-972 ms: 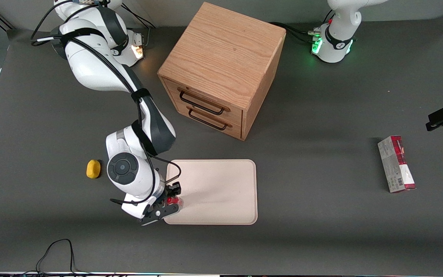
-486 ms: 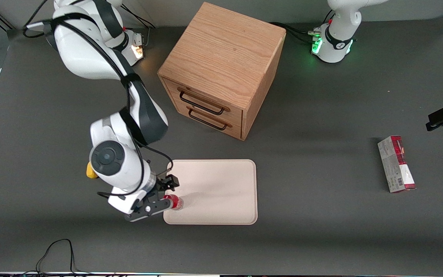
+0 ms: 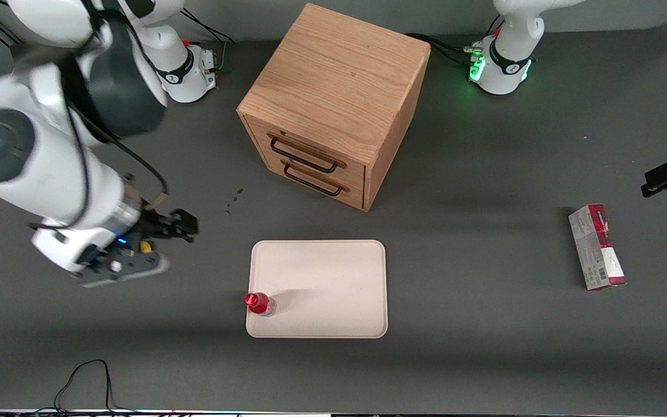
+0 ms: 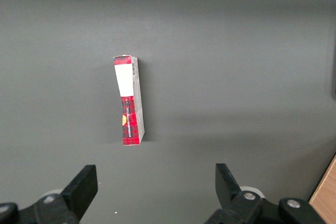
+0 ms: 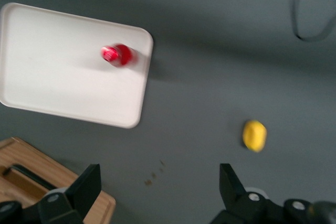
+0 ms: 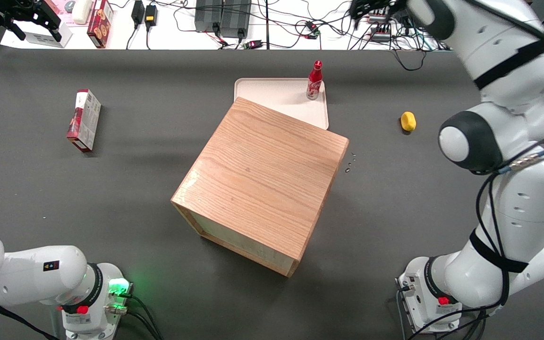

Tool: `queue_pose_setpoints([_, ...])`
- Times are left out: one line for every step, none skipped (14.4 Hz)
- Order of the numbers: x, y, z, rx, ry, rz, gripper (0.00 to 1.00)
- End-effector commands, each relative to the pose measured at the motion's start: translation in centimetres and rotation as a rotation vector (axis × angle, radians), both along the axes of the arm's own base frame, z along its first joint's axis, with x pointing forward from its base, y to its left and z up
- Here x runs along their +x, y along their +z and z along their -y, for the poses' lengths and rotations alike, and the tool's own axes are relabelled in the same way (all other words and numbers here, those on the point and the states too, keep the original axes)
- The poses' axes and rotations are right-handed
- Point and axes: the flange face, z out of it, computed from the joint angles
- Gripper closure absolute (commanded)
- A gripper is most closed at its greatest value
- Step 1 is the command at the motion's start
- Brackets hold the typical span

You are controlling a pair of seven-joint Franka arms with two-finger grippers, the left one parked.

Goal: Place coke bottle on tray

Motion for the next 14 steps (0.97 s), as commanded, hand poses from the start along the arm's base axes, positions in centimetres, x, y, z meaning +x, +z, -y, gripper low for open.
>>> queue_pose_setpoints([-1.8, 2.1, 4.4, -0.021, -0.073, -0.024, 0.00])
queue_pose_setpoints([-2.4, 2.6, 6.8, -0.008, -0.099, -0.034, 0.00])
queue_pose_setpoints([-3.0, 2.9, 9.0, 0.013, -0.107, -0.043, 0.00])
queue_pose_setpoints([-3.7, 3.2, 11.5, 0.026, -0.120, -0.048, 0.00])
queue_pose_setpoints([-4.1, 3.3, 13.6, 0.039, -0.121, -0.045, 0.00])
queue_pose_setpoints([-4.8, 3.6, 15.7, 0.056, -0.120, -0.037, 0.00])
queue_pose_setpoints([-5.8, 3.5, 17.5, 0.072, -0.128, -0.028, 0.00])
queue_pose_setpoints([-7.0, 3.4, 18.7, 0.084, -0.131, -0.005, 0.00])
queue_pose_setpoints([-8.1, 3.3, 19.7, 0.093, -0.133, 0.017, 0.00])
queue_pose_setpoints([-8.6, 3.0, 20.8, 0.096, -0.137, 0.021, 0.00])
queue_pose_setpoints([-8.9, 3.0, 21.8, 0.096, -0.147, 0.023, 0.00])
queue_pose_setpoints([-8.9, 3.0, 22.4, 0.095, -0.144, 0.028, 0.00])
queue_pose_setpoints([-9.0, 3.2, 23.1, 0.093, -0.149, 0.031, 0.00])
queue_pose_setpoints([-9.3, 3.7, 23.3, 0.089, -0.150, 0.040, 0.00])
